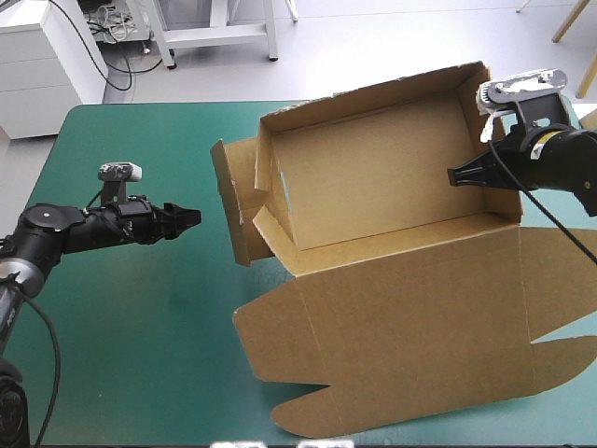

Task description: Fold the box

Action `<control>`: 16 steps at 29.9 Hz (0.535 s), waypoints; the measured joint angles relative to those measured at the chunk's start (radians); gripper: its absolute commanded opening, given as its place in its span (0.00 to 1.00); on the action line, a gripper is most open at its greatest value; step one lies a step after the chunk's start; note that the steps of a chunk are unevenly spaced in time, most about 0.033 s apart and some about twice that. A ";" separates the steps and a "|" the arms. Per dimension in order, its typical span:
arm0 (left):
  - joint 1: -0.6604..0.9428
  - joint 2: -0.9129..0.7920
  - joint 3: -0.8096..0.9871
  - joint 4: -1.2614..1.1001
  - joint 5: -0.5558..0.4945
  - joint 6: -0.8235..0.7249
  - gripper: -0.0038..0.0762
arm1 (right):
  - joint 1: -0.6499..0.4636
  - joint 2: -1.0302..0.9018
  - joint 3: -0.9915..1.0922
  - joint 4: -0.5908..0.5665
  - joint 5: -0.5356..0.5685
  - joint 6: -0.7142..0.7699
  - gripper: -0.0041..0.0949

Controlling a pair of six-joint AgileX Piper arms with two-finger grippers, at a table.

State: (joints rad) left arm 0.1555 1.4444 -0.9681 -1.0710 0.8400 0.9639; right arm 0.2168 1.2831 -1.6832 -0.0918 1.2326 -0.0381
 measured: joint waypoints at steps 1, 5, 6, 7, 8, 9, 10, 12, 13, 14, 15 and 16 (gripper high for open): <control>0.000 0.025 0.009 -0.037 -0.003 0.029 0.57 | 0.000 0.000 0.000 0.002 0.000 0.000 0.02; 0.000 0.116 0.036 -0.187 0.024 0.130 0.57 | 0.000 0.000 0.000 0.008 0.000 0.000 0.02; 0.000 0.144 0.038 -0.231 0.055 0.164 0.57 | 0.000 0.000 0.000 0.009 0.000 0.000 0.02; 0.000 0.160 0.039 -0.261 0.081 0.187 0.57 | 0.000 0.000 0.000 0.009 0.001 0.000 0.02; 0.000 0.179 0.039 -0.300 0.115 0.214 0.57 | 0.000 0.000 0.000 0.009 0.000 0.000 0.02; 0.000 0.194 0.040 -0.340 0.152 0.240 0.57 | 0.000 0.000 0.000 0.010 0.000 0.000 0.02; 0.000 0.205 0.040 -0.369 0.189 0.263 0.57 | 0.000 0.000 0.000 0.010 0.001 0.000 0.02; 0.000 0.217 0.040 -0.426 0.246 0.290 0.57 | 0.000 0.005 0.000 0.010 0.001 0.000 0.02; 0.000 0.217 0.040 -0.442 0.264 0.300 0.57 | 0.000 0.009 0.000 0.010 0.001 0.000 0.02; -0.001 0.217 0.040 -0.455 0.284 0.312 0.57 | 0.000 0.015 0.000 0.010 0.001 0.000 0.02; -0.006 0.217 0.040 -0.466 0.299 0.320 0.57 | 0.000 0.023 0.000 0.010 0.001 0.000 0.02; -0.013 0.217 0.040 -0.474 0.306 0.324 0.57 | 0.000 0.031 0.000 0.010 0.000 0.000 0.02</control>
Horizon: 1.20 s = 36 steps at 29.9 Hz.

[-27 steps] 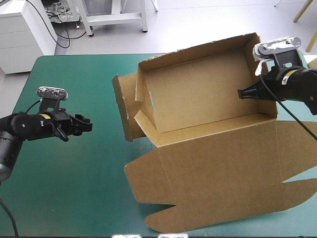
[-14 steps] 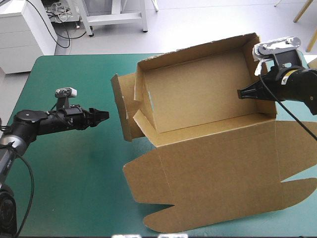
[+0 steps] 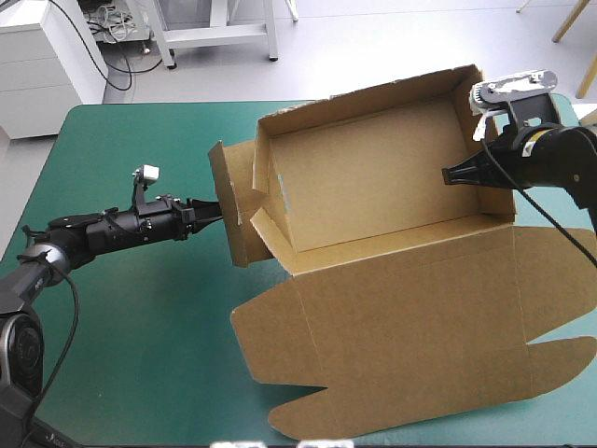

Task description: Fold the box

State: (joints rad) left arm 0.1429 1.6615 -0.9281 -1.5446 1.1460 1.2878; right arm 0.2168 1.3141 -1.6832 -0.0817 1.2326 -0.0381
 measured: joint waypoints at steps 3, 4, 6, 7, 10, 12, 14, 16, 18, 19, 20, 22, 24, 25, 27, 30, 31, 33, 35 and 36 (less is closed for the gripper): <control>-0.034 0.000 0.000 -0.002 0.012 0.007 0.57 | 0.000 0.033 0.000 0.000 -0.004 0.000 0.02; -0.043 0.001 0.000 -0.002 0.014 0.008 0.57 | 0.000 0.043 0.000 0.000 -0.005 0.000 0.02; -0.063 0.001 0.000 -0.003 0.018 0.009 0.57 | 0.000 0.064 0.000 0.000 -0.008 0.000 0.02; -0.070 0.001 0.000 -0.002 0.018 0.009 0.57 | 0.000 0.072 0.000 0.000 -0.010 0.000 0.02; -0.082 -0.002 0.000 -0.003 0.018 0.010 0.57 | 0.000 0.099 0.000 0.000 -0.017 0.000 0.02; -0.087 -0.011 0.000 -0.003 0.017 0.010 0.57 | 0.000 0.116 0.000 0.000 -0.021 0.000 0.02; -0.088 -0.029 0.000 -0.003 0.017 0.010 0.57 | 0.000 0.131 0.000 0.000 -0.024 0.000 0.02; -0.088 -0.051 0.000 -0.003 0.017 0.010 0.57 | 0.000 0.147 0.000 0.000 -0.027 0.000 0.02; -0.088 -0.075 0.000 -0.006 0.018 0.010 0.57 | 0.000 0.162 0.000 0.001 -0.028 0.000 0.02; -0.088 -0.085 0.000 -0.009 0.018 0.010 0.57 | 0.000 0.168 0.000 0.001 -0.028 0.000 0.02; -0.088 -0.096 0.000 -0.016 0.018 0.010 0.57 | 0.000 0.174 0.000 0.001 -0.031 0.000 0.02; -0.088 -0.113 0.000 -0.034 0.019 0.010 0.57 | 0.000 0.184 0.000 0.001 -0.036 0.000 0.02; -0.088 -0.129 0.000 -0.060 0.020 0.010 0.57 | 0.000 0.195 0.000 0.001 -0.042 0.000 0.02; -0.088 -0.136 0.000 -0.070 0.021 0.009 0.57 | 0.000 0.200 0.000 0.001 -0.043 0.000 0.02; -0.088 -0.146 0.000 -0.087 0.022 0.009 0.57 | 0.000 0.209 0.000 0.001 -0.044 0.000 0.02; -0.088 -0.150 0.000 -0.099 0.023 -0.005 0.57 | 0.000 0.219 0.000 0.001 -0.047 0.000 0.02; -0.088 -0.150 0.000 -0.100 0.023 -0.010 0.57 | 0.000 0.219 0.000 0.001 -0.050 0.000 0.02; -0.088 -0.150 0.000 -0.101 0.022 -0.019 0.57 | 0.000 0.220 0.000 0.001 -0.055 0.000 0.02; -0.091 -0.151 0.000 -0.102 0.022 -0.027 0.57 | 0.000 0.220 0.000 0.004 -0.063 0.000 0.02; -0.094 -0.152 0.000 -0.102 0.022 -0.030 0.57 | 0.000 0.220 0.000 0.009 -0.069 0.000 0.02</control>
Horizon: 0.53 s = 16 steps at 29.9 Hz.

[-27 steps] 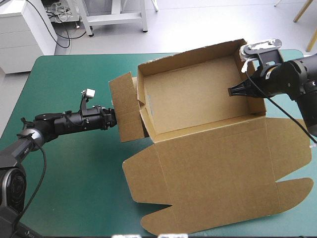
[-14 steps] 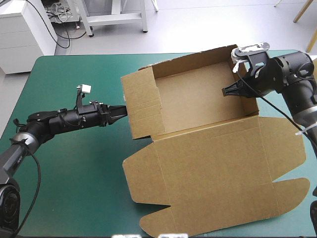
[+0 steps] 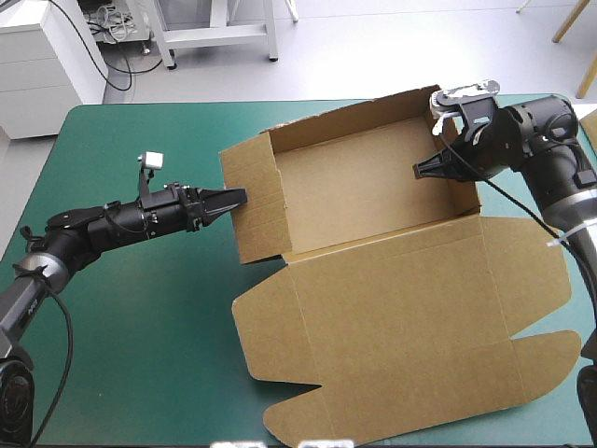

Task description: Fold the box

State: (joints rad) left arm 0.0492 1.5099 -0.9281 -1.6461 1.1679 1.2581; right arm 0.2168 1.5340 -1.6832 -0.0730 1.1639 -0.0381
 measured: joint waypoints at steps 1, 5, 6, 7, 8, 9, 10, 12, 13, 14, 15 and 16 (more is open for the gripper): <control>-0.007 0.000 0.000 0.000 0.000 -0.002 0.57 | 0.000 0.000 0.000 0.007 -0.004 0.000 0.02; -0.058 0.000 -0.012 0.004 -0.001 -0.008 0.57 | 0.000 0.002 0.000 0.030 -0.023 -0.001 0.02; -0.079 0.000 -0.025 0.011 -0.001 -0.010 0.57 | 0.002 0.005 0.000 0.032 -0.029 -0.001 0.02; -0.093 0.000 -0.043 0.023 -0.001 -0.014 0.57 | 0.005 0.009 0.000 0.032 -0.031 -0.001 0.02; -0.110 0.000 -0.063 0.034 0.000 -0.024 0.57 | 0.007 0.011 0.000 0.030 -0.033 0.002 0.02; -0.125 0.000 -0.085 0.047 -0.005 -0.041 0.57 | 0.013 0.014 0.000 0.027 -0.034 0.009 0.02; -0.135 0.000 -0.103 0.059 -0.019 -0.057 0.57 | 0.019 0.016 0.000 0.021 -0.034 0.015 0.02; -0.148 -0.001 -0.148 0.106 -0.066 -0.122 0.57 | 0.028 0.017 0.000 -0.002 -0.034 0.038 0.02; -0.152 -0.001 -0.165 0.130 -0.086 -0.162 0.57 | 0.032 0.017 0.000 -0.011 -0.035 0.038 0.02; -0.154 -0.001 -0.185 0.167 -0.103 -0.195 0.57 | 0.039 0.017 0.000 -0.017 -0.038 0.044 0.02; -0.154 -0.001 -0.204 0.207 -0.120 -0.243 0.57 | 0.048 0.017 0.000 -0.023 -0.040 0.051 0.02; -0.155 -0.001 -0.222 0.245 -0.129 -0.273 0.57 | 0.057 0.018 0.000 -0.028 -0.042 0.056 0.02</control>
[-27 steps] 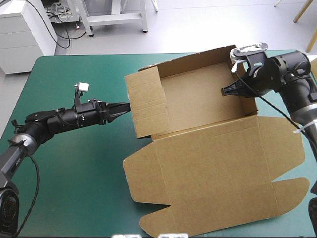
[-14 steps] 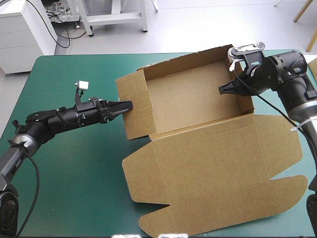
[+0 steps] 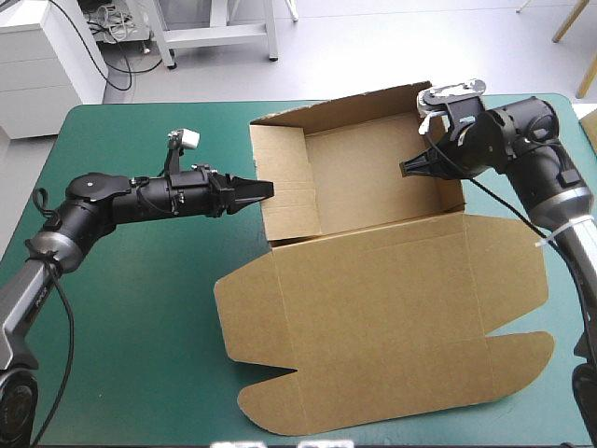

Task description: Fold the box

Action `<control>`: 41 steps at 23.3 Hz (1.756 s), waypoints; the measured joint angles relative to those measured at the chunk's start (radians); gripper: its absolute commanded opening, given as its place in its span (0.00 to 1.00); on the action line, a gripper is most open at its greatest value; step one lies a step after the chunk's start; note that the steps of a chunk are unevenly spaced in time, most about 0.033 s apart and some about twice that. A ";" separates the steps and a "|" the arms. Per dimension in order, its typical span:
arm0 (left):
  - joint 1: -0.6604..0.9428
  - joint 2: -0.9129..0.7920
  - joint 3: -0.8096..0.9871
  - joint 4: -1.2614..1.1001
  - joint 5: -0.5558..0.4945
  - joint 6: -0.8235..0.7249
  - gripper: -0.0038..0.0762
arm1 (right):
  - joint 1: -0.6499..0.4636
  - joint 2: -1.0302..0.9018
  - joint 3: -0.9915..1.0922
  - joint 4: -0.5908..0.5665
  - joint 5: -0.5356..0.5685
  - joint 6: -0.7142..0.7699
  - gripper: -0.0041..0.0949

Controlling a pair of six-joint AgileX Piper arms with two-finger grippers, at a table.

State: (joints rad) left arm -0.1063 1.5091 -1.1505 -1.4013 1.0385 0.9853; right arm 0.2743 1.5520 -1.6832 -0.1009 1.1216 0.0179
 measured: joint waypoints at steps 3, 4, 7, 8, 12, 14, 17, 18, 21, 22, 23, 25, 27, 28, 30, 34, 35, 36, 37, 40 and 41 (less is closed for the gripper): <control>-0.011 0.000 -0.077 0.173 -0.051 -0.164 0.53 | 0.054 0.001 0.000 -0.050 -0.016 0.060 0.02; -0.019 0.000 -0.088 0.212 -0.066 -0.206 0.48 | 0.068 0.002 0.000 -0.063 -0.018 0.073 0.02; -0.110 0.000 -0.149 0.526 -0.158 -0.441 0.46 | 0.137 0.015 0.000 -0.122 -0.020 0.119 0.02; -0.145 0.000 -0.162 0.645 -0.177 -0.532 0.46 | 0.151 0.024 0.000 -0.132 -0.020 0.131 0.02; -0.224 0.000 -0.211 1.010 -0.175 -0.825 0.27 | 0.197 0.059 0.000 -0.130 -0.022 0.171 0.02; -0.229 0.000 -0.231 1.125 -0.167 -0.936 0.12 | 0.227 0.069 0.000 -0.128 -0.031 0.190 0.02; -0.229 0.000 -0.237 1.204 -0.174 -0.992 0.04 | 0.249 0.072 0.000 -0.128 -0.045 0.213 0.02; -0.229 0.000 -0.237 1.212 -0.180 -1.001 0.04 | 0.251 0.072 0.000 -0.126 -0.045 0.218 0.02; -0.228 0.003 -0.242 1.225 -0.188 -1.019 0.04 | 0.250 0.075 0.000 -0.120 -0.048 0.228 0.02; -0.228 0.008 -0.243 1.230 -0.190 -1.021 0.04 | 0.250 0.080 0.000 -0.118 -0.050 0.229 0.02; -0.228 0.014 -0.243 1.236 -0.190 -1.024 0.04 | 0.250 0.085 0.000 -0.118 -0.051 0.231 0.02; -0.228 0.035 -0.246 1.244 -0.184 -1.026 0.04 | 0.251 0.100 0.000 -0.116 -0.052 0.233 0.02; -0.228 0.061 -0.253 1.250 -0.168 -1.027 0.04 | 0.251 0.119 0.000 -0.114 -0.051 0.233 0.02; -0.228 0.078 -0.257 1.252 -0.158 -1.028 0.04 | 0.251 0.131 0.000 -0.114 -0.049 0.233 0.02; -0.228 0.112 -0.270 1.257 -0.137 -1.033 0.04 | 0.251 0.157 0.000 -0.111 -0.045 0.233 0.02; -0.227 0.178 -0.298 1.269 -0.110 -1.034 0.04 | 0.228 0.221 0.000 -0.076 -0.044 0.224 0.02; -0.227 0.194 -0.305 1.271 -0.107 -1.034 0.04 | 0.216 0.236 0.000 -0.060 -0.044 0.217 0.02; -0.227 0.222 -0.320 1.271 -0.103 -1.034 0.04 | 0.191 0.264 0.000 -0.030 -0.049 0.202 0.02; -0.227 0.235 -0.326 1.271 -0.103 -1.034 0.04 | 0.177 0.279 0.000 -0.010 -0.053 0.192 0.02; -0.228 0.274 -0.345 1.270 -0.116 -1.034 0.04 | 0.110 0.337 0.000 0.080 -0.065 0.143 0.02; -0.228 0.284 -0.348 1.270 -0.126 -1.034 0.04 | 0.100 0.350 0.000 0.095 -0.066 0.129 0.02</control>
State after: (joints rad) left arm -0.3345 1.7934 -1.4990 -0.1312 0.9124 -0.0487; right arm 0.3743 1.9016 -1.6832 -0.0057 1.0557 0.1467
